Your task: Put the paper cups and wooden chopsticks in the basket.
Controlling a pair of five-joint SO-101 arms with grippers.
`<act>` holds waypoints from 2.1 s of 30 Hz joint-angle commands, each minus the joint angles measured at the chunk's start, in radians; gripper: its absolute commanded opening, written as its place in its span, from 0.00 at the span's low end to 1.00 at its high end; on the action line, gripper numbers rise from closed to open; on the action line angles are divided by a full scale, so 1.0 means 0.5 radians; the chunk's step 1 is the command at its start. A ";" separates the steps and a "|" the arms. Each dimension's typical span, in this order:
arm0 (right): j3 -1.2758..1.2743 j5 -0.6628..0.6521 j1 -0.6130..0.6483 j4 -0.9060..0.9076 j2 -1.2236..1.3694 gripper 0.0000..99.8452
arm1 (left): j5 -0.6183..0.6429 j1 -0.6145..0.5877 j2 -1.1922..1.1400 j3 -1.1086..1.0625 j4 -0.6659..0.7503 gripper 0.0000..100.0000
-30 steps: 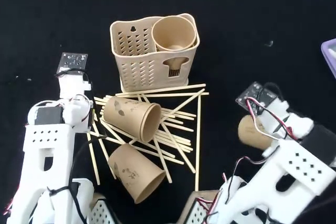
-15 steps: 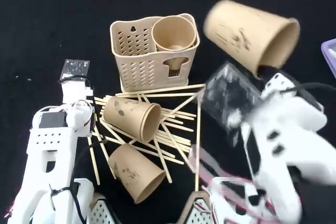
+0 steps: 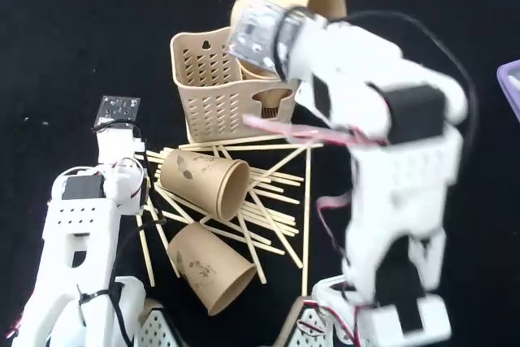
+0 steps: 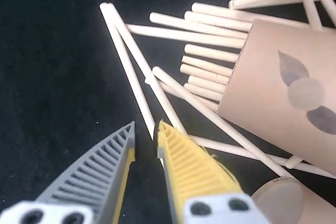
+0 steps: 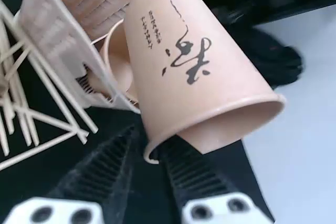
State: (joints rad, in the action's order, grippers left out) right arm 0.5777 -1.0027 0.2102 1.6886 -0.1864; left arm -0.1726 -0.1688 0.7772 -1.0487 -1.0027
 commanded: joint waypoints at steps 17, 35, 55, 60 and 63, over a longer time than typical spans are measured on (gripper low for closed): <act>0.410 -0.325 -0.178 0.153 0.327 0.01 | 0.009 0.002 0.052 0.011 0.021 0.08; 0.143 -0.356 -0.135 0.144 0.155 0.03 | 0.006 0.002 0.052 0.011 0.021 0.08; 0.250 0.522 0.107 -0.301 0.100 0.17 | 0.006 0.002 0.052 0.011 0.009 0.08; 0.483 0.663 -0.110 -0.295 0.041 0.08 | 0.006 0.002 0.052 0.011 0.009 0.08; 0.370 0.675 -0.181 -0.285 0.097 0.03 | 0.006 0.002 0.052 0.011 0.009 0.08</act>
State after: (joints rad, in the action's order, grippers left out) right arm 0.7679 -0.6836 0.1734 1.5627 -0.1266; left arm -0.1726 -0.1688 0.7772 -1.0487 -1.0027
